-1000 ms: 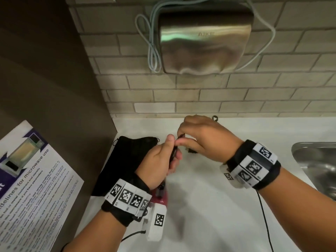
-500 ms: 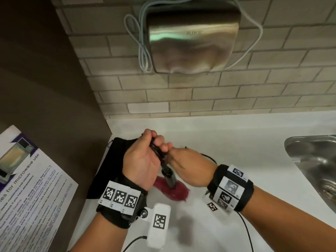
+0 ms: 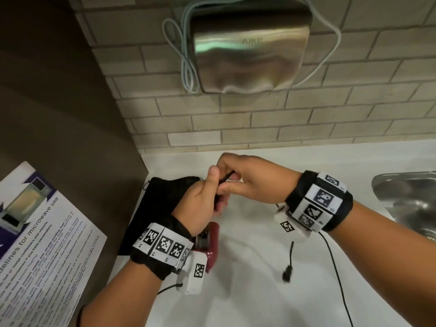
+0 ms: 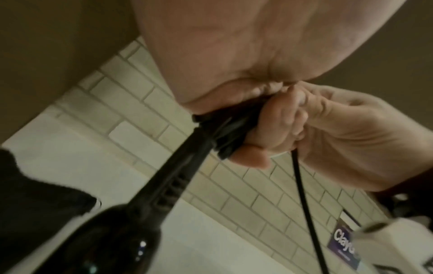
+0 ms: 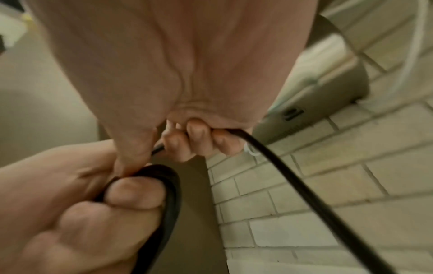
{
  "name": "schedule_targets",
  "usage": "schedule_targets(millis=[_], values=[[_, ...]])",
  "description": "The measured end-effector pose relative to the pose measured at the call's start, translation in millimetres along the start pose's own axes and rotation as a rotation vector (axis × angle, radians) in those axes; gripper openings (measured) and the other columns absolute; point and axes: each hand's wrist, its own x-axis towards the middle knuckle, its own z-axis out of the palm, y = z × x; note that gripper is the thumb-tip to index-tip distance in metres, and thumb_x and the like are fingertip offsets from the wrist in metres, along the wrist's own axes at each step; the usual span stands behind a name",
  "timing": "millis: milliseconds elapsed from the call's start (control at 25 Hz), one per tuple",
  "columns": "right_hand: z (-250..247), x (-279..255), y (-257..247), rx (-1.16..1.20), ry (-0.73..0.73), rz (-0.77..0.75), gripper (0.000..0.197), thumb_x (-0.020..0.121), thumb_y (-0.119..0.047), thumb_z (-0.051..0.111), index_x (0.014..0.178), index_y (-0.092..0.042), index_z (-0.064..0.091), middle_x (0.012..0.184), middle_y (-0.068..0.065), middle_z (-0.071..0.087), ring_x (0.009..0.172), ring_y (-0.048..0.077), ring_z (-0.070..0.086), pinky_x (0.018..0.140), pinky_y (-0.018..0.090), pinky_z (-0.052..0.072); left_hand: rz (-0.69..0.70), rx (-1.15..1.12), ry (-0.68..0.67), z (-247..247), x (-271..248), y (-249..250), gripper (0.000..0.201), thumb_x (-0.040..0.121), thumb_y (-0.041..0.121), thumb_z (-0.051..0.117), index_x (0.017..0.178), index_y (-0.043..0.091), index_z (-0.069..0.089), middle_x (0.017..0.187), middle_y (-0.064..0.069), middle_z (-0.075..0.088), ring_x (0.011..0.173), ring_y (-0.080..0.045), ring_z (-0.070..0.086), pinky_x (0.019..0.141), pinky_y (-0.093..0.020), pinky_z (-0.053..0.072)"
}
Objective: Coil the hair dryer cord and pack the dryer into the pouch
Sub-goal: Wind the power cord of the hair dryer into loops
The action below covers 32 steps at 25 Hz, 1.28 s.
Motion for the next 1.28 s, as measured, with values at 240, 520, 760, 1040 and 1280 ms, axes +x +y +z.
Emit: schedule_targets(millis=[240,520,760,1040,1280], values=[[20.3,4.5,23.9,0.298,-0.028,0.124,0.032,0.108,-0.046,0.051,0.108,-0.024,0.075,0.105,-0.005,0.081,0.105,0.014,0.075,0.105,0.040,0.055,-0.200,-0.325,0.023,6.6,-2.8,12.8,0.069,0.094,0.070,0.038,0.054,0.015,0.047,0.042,-0.001,0.034,0.033,-0.015,0.031,0.049,-0.030,0.045],[71.1,-22.9,39.3,0.282,0.094,0.203,0.041,0.110,-0.038,0.034,0.123,-0.011,0.062,0.108,0.019,0.072,0.101,0.031,0.069,0.099,0.048,0.053,-0.259,-0.995,-0.018,10.3,1.6,12.0,0.042,0.101,0.045,0.049,0.071,0.016,0.047,0.058,0.001,0.043,0.043,-0.012,0.041,0.064,-0.031,0.046],[85.7,-40.9,6.5,-0.107,-0.057,0.144,0.032,0.111,-0.037,0.032,0.101,-0.016,0.053,0.088,0.006,0.066,0.075,0.027,0.062,0.076,0.050,0.054,-0.112,-0.797,0.074,5.4,4.3,0.8,0.022,0.105,0.014,0.044,0.090,0.008,0.059,0.082,-0.009,0.061,0.072,-0.023,0.065,0.097,-0.046,0.047],[35.7,-43.2,-19.2,-0.194,-0.034,-0.041,0.016,0.104,-0.035,0.058,0.112,-0.021,0.060,0.107,-0.004,0.070,0.096,0.019,0.064,0.088,0.040,0.054,-0.020,-0.003,0.013,-0.4,-15.7,-21.8,0.038,0.098,0.034,0.049,0.069,0.010,0.055,0.061,-0.014,0.052,0.064,-0.022,0.050,0.070,-0.053,0.051],[18.5,-20.0,-19.0,0.069,-0.130,0.073,0.093,0.082,-0.039,0.089,0.152,-0.027,0.028,0.096,-0.007,0.074,0.096,0.010,0.072,0.100,0.031,0.057,-0.140,-0.058,0.000,-0.7,-14.5,-2.4,0.076,0.103,0.060,0.029,0.064,0.003,0.060,0.053,-0.010,0.053,0.049,-0.022,0.053,0.055,-0.033,0.053]])
